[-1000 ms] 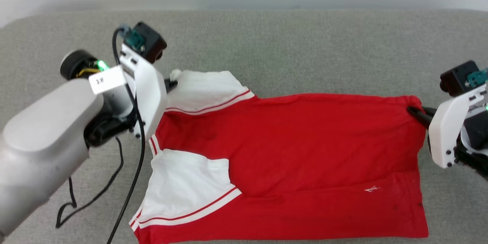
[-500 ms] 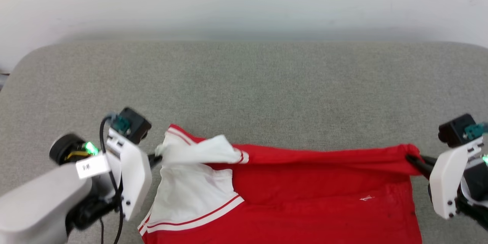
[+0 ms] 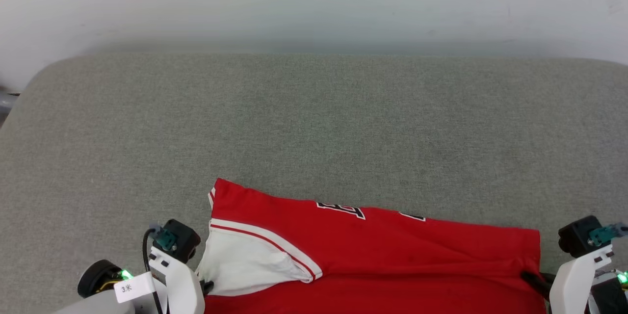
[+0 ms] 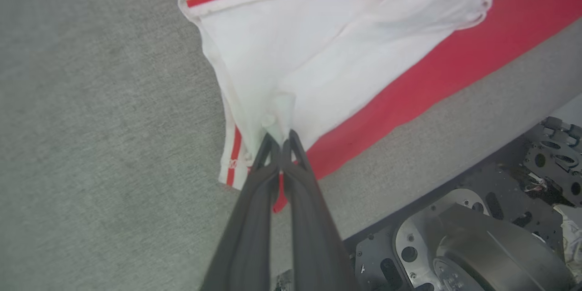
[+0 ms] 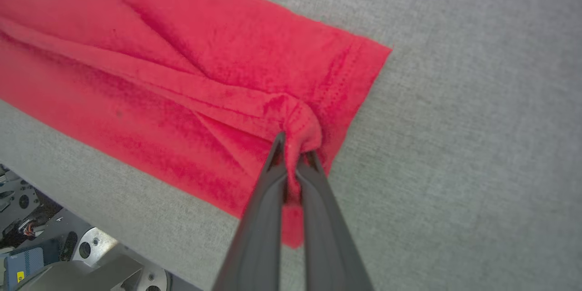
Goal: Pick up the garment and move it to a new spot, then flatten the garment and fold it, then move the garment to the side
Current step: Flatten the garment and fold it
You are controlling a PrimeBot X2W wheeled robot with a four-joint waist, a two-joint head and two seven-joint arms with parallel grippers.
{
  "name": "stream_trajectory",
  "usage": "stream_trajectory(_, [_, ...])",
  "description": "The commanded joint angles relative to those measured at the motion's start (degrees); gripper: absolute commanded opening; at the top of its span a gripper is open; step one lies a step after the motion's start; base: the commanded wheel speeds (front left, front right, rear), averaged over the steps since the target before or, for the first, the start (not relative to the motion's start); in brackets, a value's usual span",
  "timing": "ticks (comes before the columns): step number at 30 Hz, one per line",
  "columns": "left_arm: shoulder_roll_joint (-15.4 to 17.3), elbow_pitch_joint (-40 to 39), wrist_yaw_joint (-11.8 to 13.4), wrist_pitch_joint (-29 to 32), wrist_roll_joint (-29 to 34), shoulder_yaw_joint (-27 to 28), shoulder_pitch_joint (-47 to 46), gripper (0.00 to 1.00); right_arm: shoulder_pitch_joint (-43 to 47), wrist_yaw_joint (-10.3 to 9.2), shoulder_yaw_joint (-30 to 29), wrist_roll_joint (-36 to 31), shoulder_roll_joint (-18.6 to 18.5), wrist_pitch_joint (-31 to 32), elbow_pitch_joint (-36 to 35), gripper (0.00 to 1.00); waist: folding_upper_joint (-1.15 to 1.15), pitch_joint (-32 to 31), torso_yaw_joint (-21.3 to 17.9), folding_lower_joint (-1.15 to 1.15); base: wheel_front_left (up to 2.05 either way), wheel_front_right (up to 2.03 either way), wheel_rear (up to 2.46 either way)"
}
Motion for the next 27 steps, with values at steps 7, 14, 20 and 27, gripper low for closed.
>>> stream_trajectory(7, [-3.1,4.3,0.4,-3.4,-0.2,0.8,1.9,1.0,1.8,-0.09,-1.2,-1.4,3.2,-2.1,2.7,1.0,0.0,1.2,-0.2,0.01,0.0,0.0,0.0])
stream_trajectory(14, [-3.9,4.0,3.6,-11.2,1.0,3.3,3.3,1.0,2.3,-0.09,-5.2,-1.0,3.3,-5.8,-0.7,1.0,0.0,-0.6,-0.5,0.01,0.0,0.0,0.0])
stream_trajectory(20, [-4.5,2.5,8.3,-19.4,2.1,6.8,4.7,1.0,3.4,-0.08,-10.2,1.1,0.9,-3.7,-5.1,1.0,0.0,-2.1,-0.2,0.01,0.0,0.0,0.0])
stream_trajectory(27, [-5.5,2.0,13.6,-28.5,4.7,10.0,6.3,1.0,4.4,-0.07,-13.5,7.5,-2.6,4.7,-5.9,1.0,0.0,-2.6,0.7,0.01,0.0,0.0,0.0])
